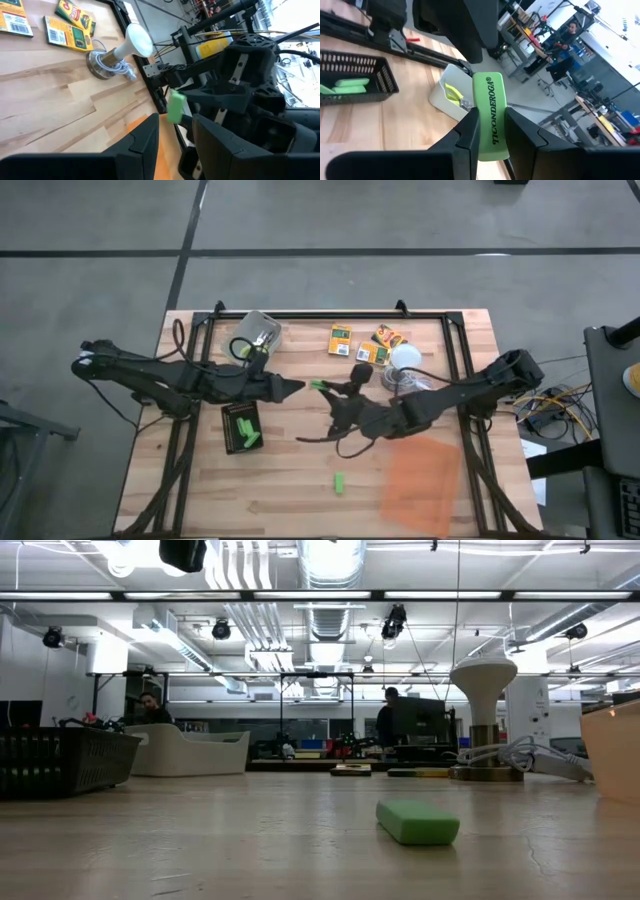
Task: Pick & Place School Supplies
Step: Put the green eraser into the black bin
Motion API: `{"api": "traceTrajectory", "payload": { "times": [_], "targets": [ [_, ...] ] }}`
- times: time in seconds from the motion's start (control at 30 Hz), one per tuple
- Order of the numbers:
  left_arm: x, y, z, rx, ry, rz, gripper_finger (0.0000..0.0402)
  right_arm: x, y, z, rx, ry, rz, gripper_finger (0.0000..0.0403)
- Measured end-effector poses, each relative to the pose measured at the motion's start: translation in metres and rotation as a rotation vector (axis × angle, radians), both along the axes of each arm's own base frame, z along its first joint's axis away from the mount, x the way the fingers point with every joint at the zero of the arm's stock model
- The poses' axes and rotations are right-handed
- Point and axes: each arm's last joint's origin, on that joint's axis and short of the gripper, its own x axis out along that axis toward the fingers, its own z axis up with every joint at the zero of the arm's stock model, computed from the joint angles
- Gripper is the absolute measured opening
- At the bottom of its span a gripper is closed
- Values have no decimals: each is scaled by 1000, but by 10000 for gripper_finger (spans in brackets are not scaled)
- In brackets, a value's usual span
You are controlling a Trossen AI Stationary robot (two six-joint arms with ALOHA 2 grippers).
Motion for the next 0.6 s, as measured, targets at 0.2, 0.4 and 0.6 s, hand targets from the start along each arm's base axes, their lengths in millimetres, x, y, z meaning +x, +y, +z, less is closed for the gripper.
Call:
{"api": "traceTrajectory", "payload": {
  "times": [0.2, 0.4, 0.6],
  "targets": [
    [0, 0, -1, 4, 8, -1, 124, 7, -2, 0, 3, 16, -7, 70],
    [-1, 1, -3, 25, 33, 16, 124, 8, 0, 0, 44, 16, 63, 70],
    [-1, 2, -4, 41, 43, 25, 124, 9, -1, 3, 83, 4, 100, 70]
  ]
}}
